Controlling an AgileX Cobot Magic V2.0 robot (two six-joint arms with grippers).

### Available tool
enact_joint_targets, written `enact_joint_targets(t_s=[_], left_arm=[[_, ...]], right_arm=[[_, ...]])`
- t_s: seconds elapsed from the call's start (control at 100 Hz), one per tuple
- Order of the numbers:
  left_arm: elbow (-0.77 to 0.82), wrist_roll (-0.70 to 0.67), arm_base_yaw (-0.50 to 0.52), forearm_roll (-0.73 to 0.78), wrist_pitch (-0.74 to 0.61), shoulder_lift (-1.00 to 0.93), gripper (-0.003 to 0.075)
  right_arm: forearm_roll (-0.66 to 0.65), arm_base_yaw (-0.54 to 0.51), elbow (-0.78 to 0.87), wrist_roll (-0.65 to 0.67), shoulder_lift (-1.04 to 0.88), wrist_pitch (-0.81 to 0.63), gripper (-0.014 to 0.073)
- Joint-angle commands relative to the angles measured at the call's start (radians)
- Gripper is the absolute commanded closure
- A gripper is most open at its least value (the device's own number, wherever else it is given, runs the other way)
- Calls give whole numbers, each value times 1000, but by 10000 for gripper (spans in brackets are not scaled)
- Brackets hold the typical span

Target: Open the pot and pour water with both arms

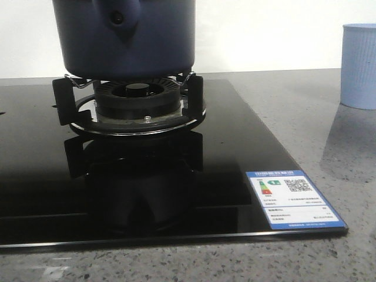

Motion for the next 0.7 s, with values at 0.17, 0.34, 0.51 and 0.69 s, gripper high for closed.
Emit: enact_joint_targets(t_s=[0.17, 0.34, 0.51, 0.69], left_arm=[[-35, -6, 30, 0, -42, -59, 363], [-35, -6, 30, 0, -31, -59, 363], [-35, -6, 30, 0, -31, -59, 363], [-35, -6, 30, 0, -31, -59, 363]], right_arm=[[-8, 3, -27, -6, 231, -357, 109], [-10, 3, -60, -6, 370, -436, 96], [-10, 3, -136, -4, 460, -375, 37], [-10, 3, -169, 12, 500, -472, 34]])
